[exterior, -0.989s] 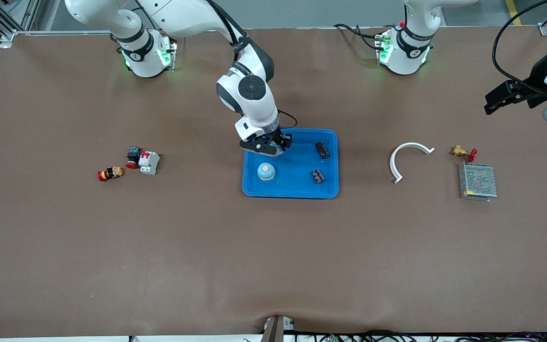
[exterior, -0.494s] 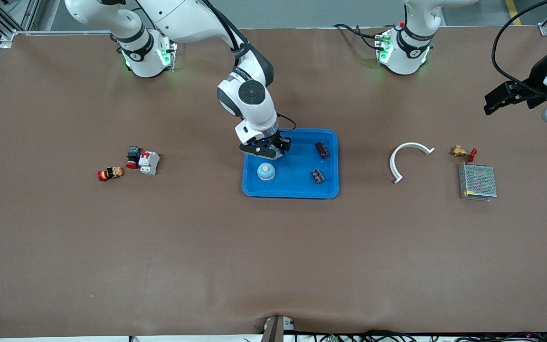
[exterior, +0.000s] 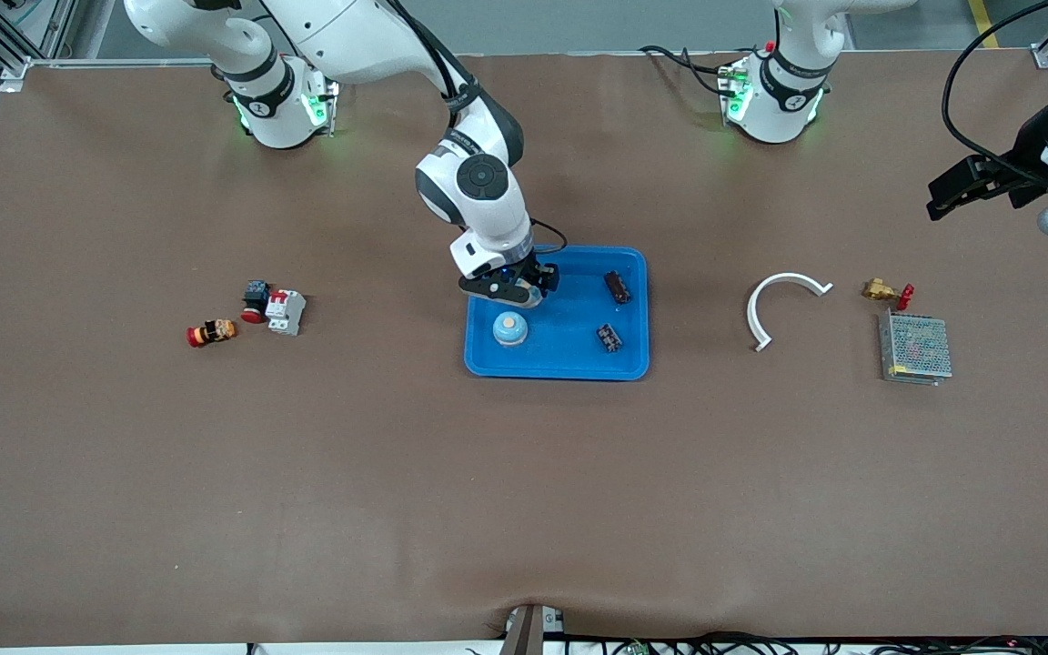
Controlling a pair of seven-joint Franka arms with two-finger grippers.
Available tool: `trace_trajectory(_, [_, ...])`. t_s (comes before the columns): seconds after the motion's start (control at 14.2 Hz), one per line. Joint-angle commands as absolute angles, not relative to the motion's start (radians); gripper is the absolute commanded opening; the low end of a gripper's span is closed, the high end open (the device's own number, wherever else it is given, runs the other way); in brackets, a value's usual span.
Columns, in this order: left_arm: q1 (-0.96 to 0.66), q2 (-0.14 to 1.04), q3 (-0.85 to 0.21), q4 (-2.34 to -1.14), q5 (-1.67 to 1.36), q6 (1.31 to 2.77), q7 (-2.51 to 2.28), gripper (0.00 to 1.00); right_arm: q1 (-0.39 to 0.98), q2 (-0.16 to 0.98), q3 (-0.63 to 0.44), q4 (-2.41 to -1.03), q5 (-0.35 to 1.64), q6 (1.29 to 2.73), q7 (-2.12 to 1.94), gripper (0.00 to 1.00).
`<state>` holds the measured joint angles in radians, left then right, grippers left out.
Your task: Place electrolytic capacitor and blue bell in tray
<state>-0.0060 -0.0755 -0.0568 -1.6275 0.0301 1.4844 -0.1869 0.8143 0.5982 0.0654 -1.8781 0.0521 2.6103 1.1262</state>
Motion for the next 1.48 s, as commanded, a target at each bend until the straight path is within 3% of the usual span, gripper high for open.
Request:
trace_trajectory(0.0, [-0.014,-0.081,-0.048,-1.631,0.014,1.477,-0.178,1.0,0.831,0.601,0.049,-1.867,0.017,2.614,1.144,1.0])
trace_trajectory(0.35, [-0.014,-0.081,-0.048,-1.631,0.014,1.477,-0.178,1.0,0.827,0.545,0.052,-1.868,0.011,2.562,1.134,1.0])
trace_trajectory(0.92, [-0.017,-0.081,-0.052,-1.632,0.014,1.477,-0.178,1.0,0.798,0.211,0.052,-1.868,0.012,2.085,1.08,1.0])
trace_trajectory(1.41, [-0.017,-0.084,-0.054,-1.631,0.014,1.477,-0.179,1.0,0.599,-0.061,0.051,-1.853,0.021,1.729,0.731,1.0])
